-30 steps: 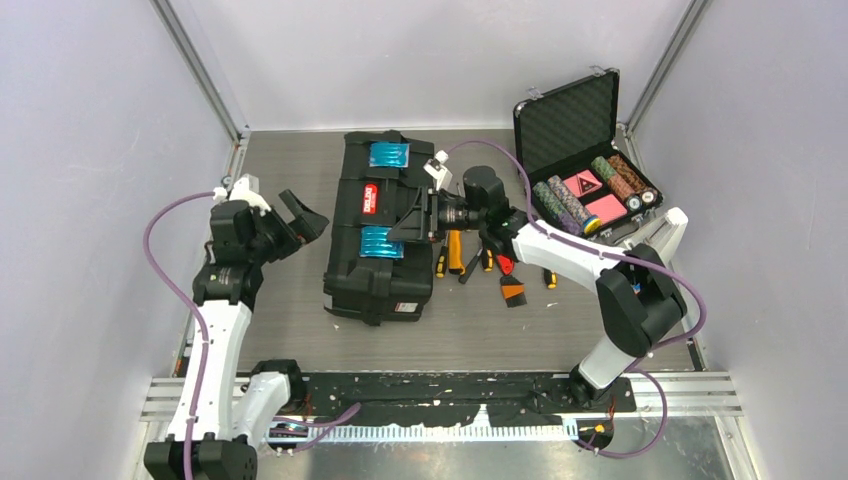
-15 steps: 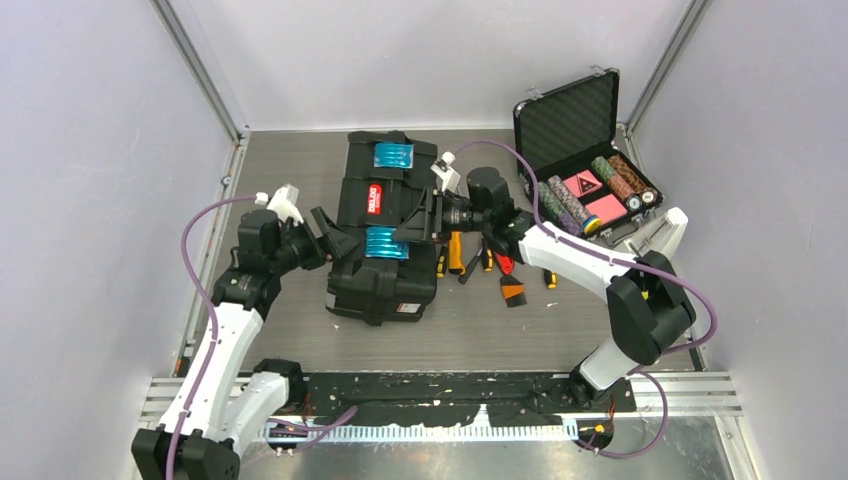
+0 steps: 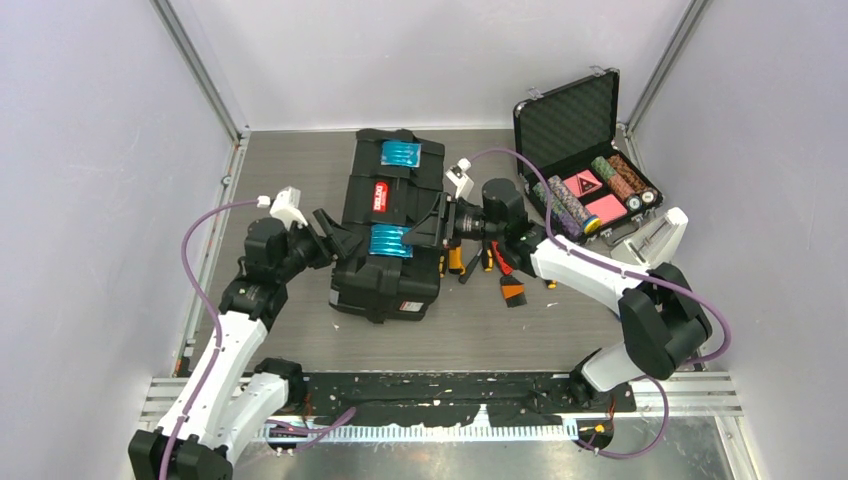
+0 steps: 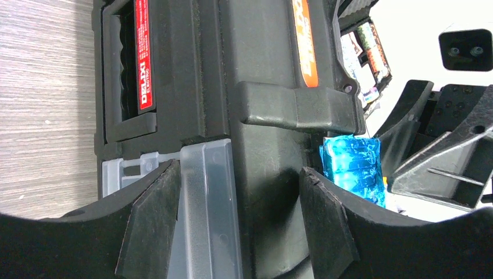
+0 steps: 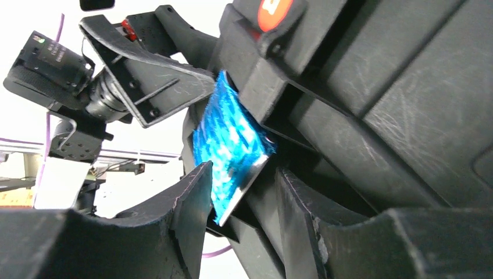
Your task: Pack the tool kit
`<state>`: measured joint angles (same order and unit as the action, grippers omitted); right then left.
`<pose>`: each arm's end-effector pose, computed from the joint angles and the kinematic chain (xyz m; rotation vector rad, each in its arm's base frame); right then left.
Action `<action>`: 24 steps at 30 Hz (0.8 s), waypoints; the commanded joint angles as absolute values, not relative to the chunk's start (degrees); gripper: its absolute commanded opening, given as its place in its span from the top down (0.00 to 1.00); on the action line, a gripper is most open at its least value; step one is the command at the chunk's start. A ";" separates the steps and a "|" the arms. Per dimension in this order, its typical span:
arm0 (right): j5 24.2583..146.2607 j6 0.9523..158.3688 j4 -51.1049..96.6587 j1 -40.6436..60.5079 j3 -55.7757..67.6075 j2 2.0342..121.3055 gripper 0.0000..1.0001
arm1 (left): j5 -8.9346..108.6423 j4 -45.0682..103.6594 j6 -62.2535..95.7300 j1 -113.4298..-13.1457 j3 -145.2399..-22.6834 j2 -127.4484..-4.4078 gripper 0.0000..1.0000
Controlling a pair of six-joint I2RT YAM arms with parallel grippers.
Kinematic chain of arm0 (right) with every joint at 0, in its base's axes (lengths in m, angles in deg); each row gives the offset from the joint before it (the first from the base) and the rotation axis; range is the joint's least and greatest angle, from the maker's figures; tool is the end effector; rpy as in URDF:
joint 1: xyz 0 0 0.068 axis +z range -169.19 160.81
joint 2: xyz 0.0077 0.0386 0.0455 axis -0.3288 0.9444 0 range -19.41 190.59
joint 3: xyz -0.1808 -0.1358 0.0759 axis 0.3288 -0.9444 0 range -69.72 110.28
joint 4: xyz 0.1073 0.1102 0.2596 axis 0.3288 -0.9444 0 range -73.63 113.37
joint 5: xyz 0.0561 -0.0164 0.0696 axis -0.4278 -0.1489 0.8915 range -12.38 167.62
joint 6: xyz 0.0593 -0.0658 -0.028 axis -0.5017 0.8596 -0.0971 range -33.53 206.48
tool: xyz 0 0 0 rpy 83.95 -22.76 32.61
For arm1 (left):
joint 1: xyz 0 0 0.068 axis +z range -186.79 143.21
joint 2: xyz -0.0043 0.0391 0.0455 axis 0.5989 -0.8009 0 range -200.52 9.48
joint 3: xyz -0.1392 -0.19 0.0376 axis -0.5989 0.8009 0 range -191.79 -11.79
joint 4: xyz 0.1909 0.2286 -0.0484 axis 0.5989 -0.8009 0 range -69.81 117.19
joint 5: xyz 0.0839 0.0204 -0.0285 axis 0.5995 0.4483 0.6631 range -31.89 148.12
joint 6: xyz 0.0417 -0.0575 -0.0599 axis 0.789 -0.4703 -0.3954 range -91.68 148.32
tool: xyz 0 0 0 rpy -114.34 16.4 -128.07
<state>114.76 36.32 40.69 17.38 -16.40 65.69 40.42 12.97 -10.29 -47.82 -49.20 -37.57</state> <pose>0.3013 0.2864 0.2054 -0.2862 2.0895 1.5845 0.2881 -0.0822 0.2295 -0.2883 2.0515 -0.8544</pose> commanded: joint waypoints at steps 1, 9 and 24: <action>117.97 31.49 52.05 17.42 -16.92 64.87 0.51 | 43.59 5.02 -10.33 -50.17 -45.27 -40.99 0.41; 120.67 26.01 70.63 17.42 -21.41 65.81 0.64 | 47.08 6.41 -11.82 -52.94 -43.54 -43.42 0.45; 124.06 11.85 111.00 17.45 -23.99 79.24 0.68 | 48.75 7.20 -13.12 -55.59 -43.14 -44.59 0.49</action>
<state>123.16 13.99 89.26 15.20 -25.43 79.13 50.28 20.16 -15.65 -53.59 -47.93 -40.91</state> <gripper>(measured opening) 0.328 0.656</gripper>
